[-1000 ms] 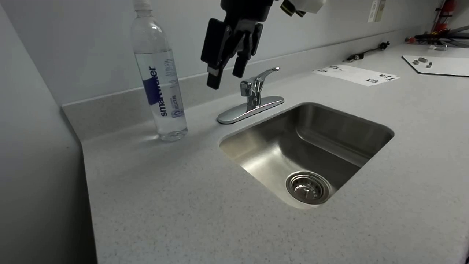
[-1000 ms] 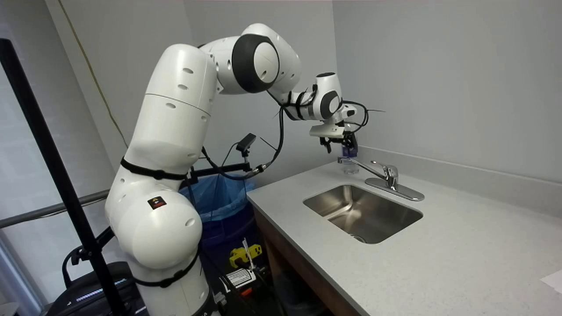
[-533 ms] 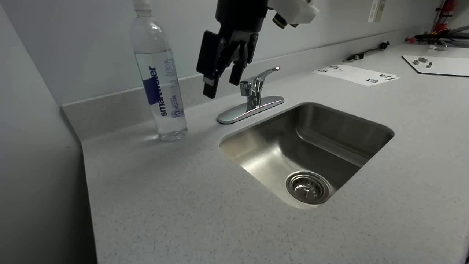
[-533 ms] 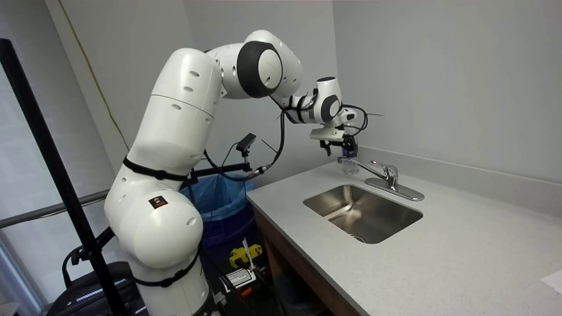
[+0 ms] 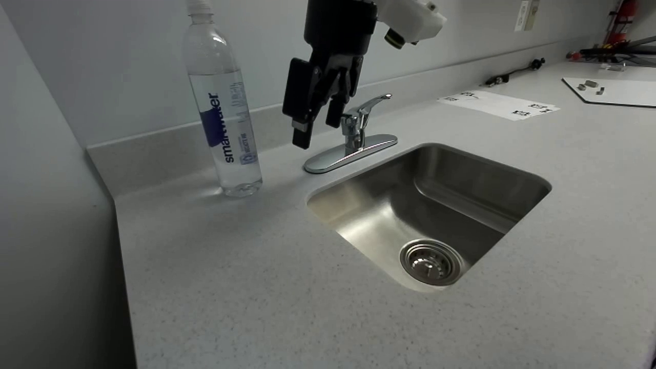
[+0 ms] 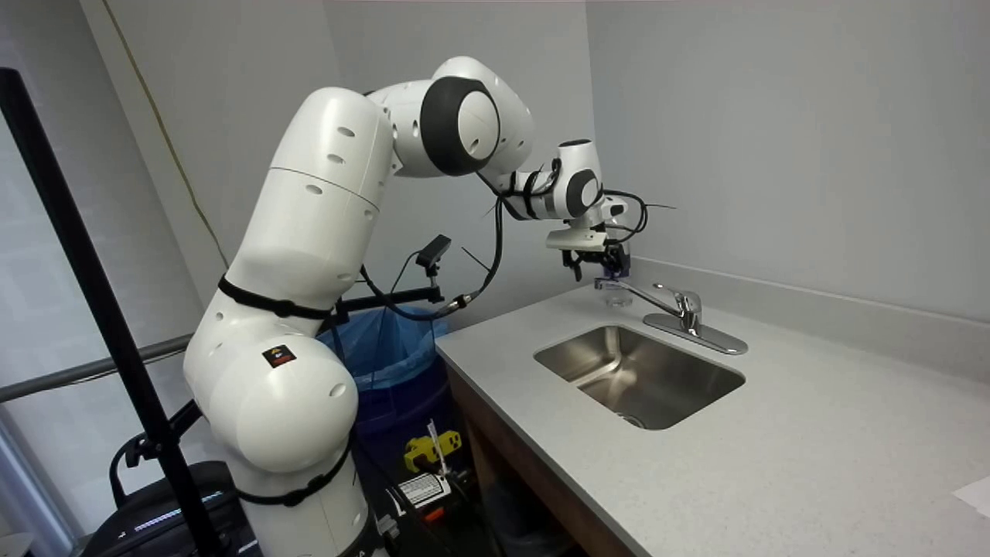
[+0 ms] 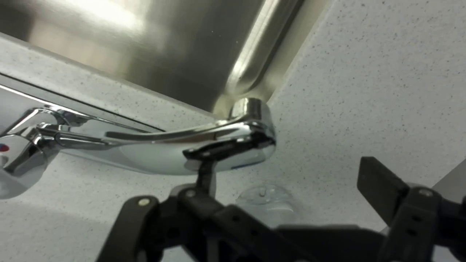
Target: Move the faucet to the right
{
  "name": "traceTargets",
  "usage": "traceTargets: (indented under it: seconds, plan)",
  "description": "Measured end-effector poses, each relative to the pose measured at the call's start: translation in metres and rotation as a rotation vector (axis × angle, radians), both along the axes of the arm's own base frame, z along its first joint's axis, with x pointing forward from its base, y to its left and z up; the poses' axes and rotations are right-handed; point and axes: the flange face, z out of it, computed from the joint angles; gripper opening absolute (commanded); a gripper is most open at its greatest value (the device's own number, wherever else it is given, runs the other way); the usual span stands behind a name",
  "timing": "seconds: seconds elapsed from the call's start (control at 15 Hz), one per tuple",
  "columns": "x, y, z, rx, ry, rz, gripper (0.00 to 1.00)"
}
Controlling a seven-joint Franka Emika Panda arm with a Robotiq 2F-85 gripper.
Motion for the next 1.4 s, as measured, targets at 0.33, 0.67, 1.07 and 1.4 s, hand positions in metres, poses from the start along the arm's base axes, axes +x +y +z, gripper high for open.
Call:
traceTargets:
  seconds: [0.33,0.67,1.07,1.4]
  plan:
    - [-0.005,-0.005,-0.004,-0.068,0.046,0.025,1.00]
    - [-0.002,-0.023,-0.015,-0.125,0.079,0.015,1.00]
    - [0.001,-0.042,-0.020,-0.162,0.118,-0.013,1.00]
    - [0.002,-0.055,-0.024,-0.196,0.143,-0.041,1.00]
